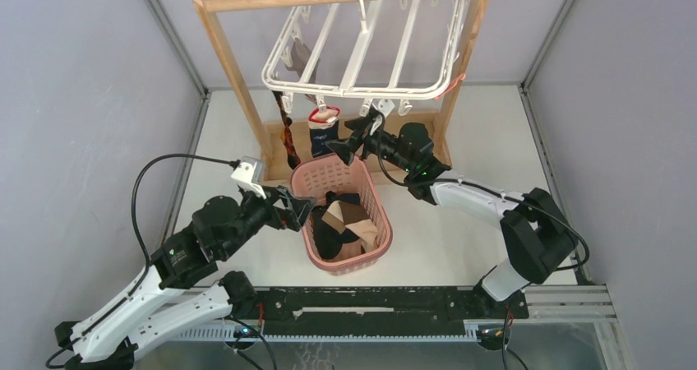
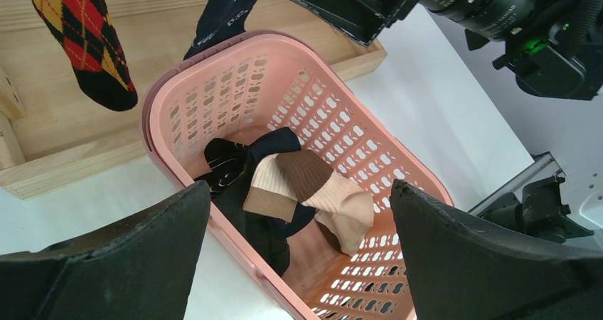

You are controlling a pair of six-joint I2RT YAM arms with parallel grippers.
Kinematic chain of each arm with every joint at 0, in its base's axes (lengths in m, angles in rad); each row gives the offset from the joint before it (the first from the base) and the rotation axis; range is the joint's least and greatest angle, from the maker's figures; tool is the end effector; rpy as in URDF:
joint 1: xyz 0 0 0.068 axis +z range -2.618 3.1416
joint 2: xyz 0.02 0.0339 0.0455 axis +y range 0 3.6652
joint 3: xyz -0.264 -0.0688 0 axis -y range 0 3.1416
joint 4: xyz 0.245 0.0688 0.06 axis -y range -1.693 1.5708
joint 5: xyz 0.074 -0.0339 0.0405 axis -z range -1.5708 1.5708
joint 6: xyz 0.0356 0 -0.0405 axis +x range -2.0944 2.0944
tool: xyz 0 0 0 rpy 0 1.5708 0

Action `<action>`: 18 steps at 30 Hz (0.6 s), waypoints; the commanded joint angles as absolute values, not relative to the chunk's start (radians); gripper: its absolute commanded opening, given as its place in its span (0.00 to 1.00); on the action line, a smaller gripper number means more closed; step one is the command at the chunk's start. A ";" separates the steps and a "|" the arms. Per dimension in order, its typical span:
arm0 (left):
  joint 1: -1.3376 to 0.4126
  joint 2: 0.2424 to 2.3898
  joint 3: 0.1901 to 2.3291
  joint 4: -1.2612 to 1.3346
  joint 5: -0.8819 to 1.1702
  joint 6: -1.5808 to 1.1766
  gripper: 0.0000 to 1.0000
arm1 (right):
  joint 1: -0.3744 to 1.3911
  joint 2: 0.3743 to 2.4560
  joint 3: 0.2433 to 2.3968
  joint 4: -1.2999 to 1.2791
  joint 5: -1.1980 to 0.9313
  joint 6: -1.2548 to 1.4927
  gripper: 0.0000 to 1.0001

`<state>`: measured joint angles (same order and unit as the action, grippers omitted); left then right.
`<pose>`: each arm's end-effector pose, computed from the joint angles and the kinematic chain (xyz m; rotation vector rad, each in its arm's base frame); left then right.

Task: Remove the socks clipped to the hanger
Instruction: Remove the sock from the hanger.

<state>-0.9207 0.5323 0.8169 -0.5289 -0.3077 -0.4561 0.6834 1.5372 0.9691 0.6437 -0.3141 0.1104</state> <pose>0.0785 -0.0855 0.3478 0.2073 1.8478 -0.6952 0.2703 0.2343 0.3043 -0.6874 1.4027 0.8669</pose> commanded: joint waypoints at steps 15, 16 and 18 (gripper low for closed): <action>-0.916 0.530 0.792 -0.517 -0.308 -0.465 1.00 | 0.695 1.600 1.035 0.743 -0.449 0.186 0.48; -0.916 0.529 0.789 -0.517 -0.308 -0.467 1.00 | 0.695 1.598 1.038 0.735 -0.455 0.190 0.44; -0.916 0.524 0.787 -0.517 -0.305 -0.468 1.00 | 0.695 1.596 1.043 0.724 -0.468 0.201 0.35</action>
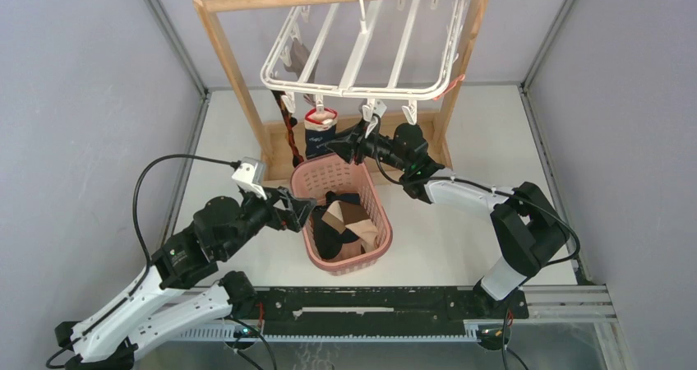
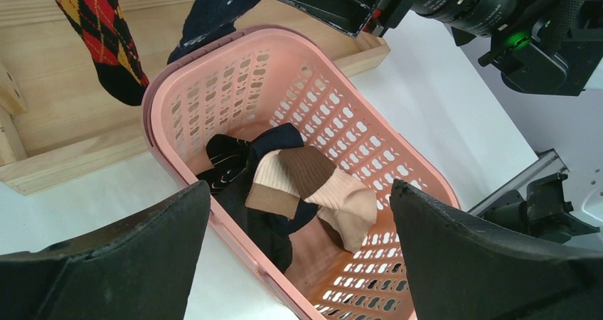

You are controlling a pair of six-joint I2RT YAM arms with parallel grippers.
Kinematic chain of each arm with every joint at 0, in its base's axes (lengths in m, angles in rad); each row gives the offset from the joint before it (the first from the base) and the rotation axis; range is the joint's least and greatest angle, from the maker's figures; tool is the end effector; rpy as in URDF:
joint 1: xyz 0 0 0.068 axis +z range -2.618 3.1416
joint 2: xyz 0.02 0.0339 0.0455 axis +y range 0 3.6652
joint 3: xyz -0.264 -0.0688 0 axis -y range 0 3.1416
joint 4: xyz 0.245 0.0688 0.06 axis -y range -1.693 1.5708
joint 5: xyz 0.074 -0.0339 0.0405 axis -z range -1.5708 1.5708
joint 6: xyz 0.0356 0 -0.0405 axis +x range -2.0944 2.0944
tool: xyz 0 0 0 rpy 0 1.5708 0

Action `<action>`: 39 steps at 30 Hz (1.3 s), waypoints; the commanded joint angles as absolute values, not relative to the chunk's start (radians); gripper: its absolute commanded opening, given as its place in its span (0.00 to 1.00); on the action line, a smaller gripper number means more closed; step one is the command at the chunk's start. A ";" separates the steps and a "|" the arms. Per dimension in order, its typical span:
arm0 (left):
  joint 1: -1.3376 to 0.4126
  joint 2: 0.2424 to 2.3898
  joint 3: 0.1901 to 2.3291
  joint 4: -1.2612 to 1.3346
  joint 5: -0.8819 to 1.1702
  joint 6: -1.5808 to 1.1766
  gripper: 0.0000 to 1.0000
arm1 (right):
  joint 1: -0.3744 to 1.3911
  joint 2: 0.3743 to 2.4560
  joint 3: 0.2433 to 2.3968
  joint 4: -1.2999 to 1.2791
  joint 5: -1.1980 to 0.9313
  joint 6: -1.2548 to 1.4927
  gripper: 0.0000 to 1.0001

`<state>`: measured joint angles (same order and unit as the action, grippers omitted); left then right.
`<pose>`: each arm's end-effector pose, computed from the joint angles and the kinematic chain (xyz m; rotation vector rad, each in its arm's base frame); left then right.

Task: Remove the socks clipped to the hanger
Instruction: Remove the sock from the hanger.

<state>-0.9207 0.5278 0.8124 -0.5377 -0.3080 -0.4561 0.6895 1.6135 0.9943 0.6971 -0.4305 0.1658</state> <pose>0.0780 -0.0848 0.3458 0.2100 1.8555 -0.6897 0.2773 0.2479 0.2922 -0.7515 1.3957 0.9986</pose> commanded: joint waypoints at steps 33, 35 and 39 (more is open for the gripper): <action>-0.916 0.524 0.854 -0.481 -0.243 -0.462 1.00 | 0.677 1.312 0.941 0.617 -0.612 0.459 0.00; -0.916 0.527 0.874 -0.467 -0.221 -0.455 1.00 | 0.667 1.285 0.931 0.597 -0.617 0.472 0.00; -0.917 0.551 0.924 -0.439 -0.195 -0.438 1.00 | 0.646 1.232 0.897 0.576 -0.619 0.495 0.00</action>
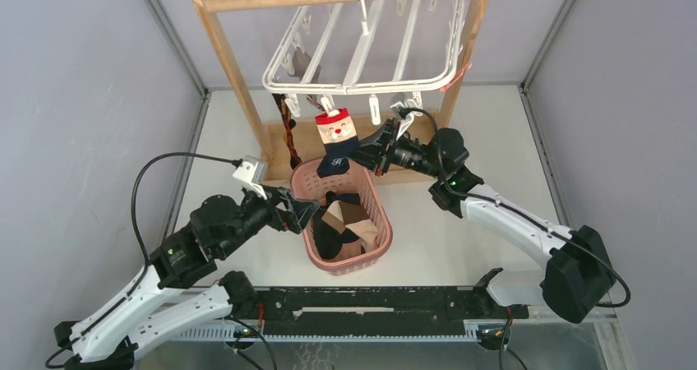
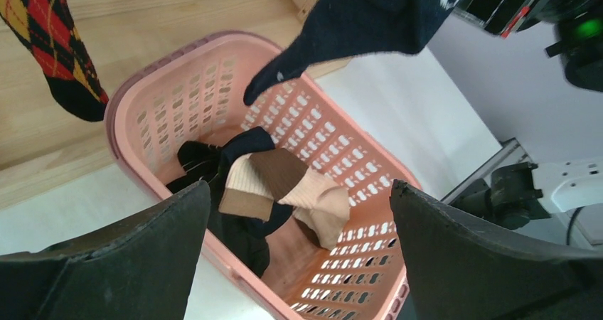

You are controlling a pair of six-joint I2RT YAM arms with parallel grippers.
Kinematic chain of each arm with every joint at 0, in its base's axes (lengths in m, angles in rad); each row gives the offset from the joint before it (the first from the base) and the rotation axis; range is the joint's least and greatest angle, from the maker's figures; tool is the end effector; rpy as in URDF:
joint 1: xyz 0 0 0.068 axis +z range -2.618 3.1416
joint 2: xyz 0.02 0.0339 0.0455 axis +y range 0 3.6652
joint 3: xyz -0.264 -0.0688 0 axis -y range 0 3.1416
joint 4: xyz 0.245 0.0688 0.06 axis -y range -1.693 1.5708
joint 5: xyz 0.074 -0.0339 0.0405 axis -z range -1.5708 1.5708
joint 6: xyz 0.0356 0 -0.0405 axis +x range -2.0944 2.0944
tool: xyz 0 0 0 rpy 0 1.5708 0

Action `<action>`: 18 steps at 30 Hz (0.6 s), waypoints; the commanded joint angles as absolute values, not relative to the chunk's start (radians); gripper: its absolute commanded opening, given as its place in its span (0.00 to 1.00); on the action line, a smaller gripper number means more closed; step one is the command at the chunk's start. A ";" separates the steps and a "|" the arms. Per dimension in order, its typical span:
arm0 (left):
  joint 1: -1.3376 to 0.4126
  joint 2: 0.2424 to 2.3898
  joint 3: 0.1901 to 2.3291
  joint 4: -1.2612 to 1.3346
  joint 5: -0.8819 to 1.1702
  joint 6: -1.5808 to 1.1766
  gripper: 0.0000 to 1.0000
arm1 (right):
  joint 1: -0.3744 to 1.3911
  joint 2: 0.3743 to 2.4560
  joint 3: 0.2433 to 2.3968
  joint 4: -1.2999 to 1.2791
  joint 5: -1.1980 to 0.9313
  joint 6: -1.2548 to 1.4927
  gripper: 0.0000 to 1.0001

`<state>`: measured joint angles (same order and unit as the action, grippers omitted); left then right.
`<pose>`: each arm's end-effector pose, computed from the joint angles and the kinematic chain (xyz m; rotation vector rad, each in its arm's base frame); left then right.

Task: Remove the socks clipped to the hanger
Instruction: Remove the sock from the hanger.

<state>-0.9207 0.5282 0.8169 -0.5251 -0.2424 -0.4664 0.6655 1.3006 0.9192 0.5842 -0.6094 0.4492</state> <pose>0.0766 -0.0866 0.3484 0.2449 1.8516 -0.7621 0.2237 0.2015 0.3532 -0.7080 1.3723 1.3193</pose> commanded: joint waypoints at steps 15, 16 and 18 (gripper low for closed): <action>-0.912 0.737 1.098 -0.248 -0.098 -0.344 1.00 | 0.564 1.086 0.812 0.489 -0.659 0.557 0.00; -0.908 0.747 1.104 -0.234 -0.089 -0.343 1.00 | 0.558 1.079 0.811 0.477 -0.661 0.558 0.00; -0.895 0.770 1.115 -0.205 -0.064 -0.347 1.00 | 0.548 1.068 0.808 0.460 -0.664 0.561 0.00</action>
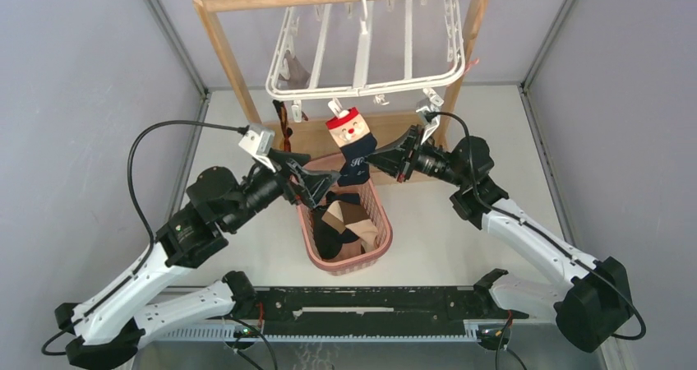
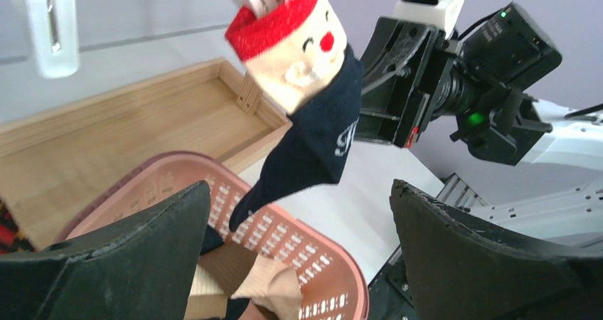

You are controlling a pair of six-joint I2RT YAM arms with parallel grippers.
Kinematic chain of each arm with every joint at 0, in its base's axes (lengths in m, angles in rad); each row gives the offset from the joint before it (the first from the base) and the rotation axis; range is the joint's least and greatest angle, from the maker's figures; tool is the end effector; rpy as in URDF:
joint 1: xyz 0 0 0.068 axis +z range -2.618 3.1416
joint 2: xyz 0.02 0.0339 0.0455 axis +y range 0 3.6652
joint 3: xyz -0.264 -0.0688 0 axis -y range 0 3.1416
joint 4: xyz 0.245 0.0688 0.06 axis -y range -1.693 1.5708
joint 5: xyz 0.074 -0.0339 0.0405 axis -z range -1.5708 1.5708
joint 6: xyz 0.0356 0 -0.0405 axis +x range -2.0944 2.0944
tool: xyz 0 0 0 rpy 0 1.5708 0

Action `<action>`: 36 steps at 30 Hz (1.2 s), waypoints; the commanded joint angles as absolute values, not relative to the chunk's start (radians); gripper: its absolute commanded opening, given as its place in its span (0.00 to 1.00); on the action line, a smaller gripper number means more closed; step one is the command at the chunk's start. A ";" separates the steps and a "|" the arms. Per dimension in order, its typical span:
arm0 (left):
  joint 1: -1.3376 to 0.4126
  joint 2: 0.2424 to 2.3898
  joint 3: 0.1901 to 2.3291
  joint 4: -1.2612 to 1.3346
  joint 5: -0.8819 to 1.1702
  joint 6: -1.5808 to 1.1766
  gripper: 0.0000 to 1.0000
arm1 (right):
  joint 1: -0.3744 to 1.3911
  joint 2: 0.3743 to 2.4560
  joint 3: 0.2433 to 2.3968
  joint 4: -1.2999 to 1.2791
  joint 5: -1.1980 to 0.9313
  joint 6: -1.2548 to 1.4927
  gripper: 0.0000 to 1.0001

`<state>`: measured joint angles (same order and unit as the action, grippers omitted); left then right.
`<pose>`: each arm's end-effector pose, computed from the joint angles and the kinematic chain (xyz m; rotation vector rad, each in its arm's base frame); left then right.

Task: Remove the socks clipped to the hanger
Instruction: Remove the sock from the hanger.

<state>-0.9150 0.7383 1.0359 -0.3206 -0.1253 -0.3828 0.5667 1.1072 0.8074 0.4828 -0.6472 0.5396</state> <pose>0.0954 -0.1167 0.4179 0.3397 1.6347 -0.9009 0.2031 0.1547 0.3532 -0.6075 1.4498 1.3368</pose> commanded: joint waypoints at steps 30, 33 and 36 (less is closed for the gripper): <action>-0.608 0.910 0.944 0.349 0.290 -0.578 1.00 | 0.491 1.024 0.772 0.477 -0.909 0.707 0.00; -0.601 0.921 0.937 0.370 0.296 -0.587 1.00 | 0.490 1.022 0.772 0.481 -0.920 0.715 0.00; -0.596 0.933 0.939 0.378 0.294 -0.588 1.00 | 0.489 1.019 0.772 0.477 -0.922 0.714 0.00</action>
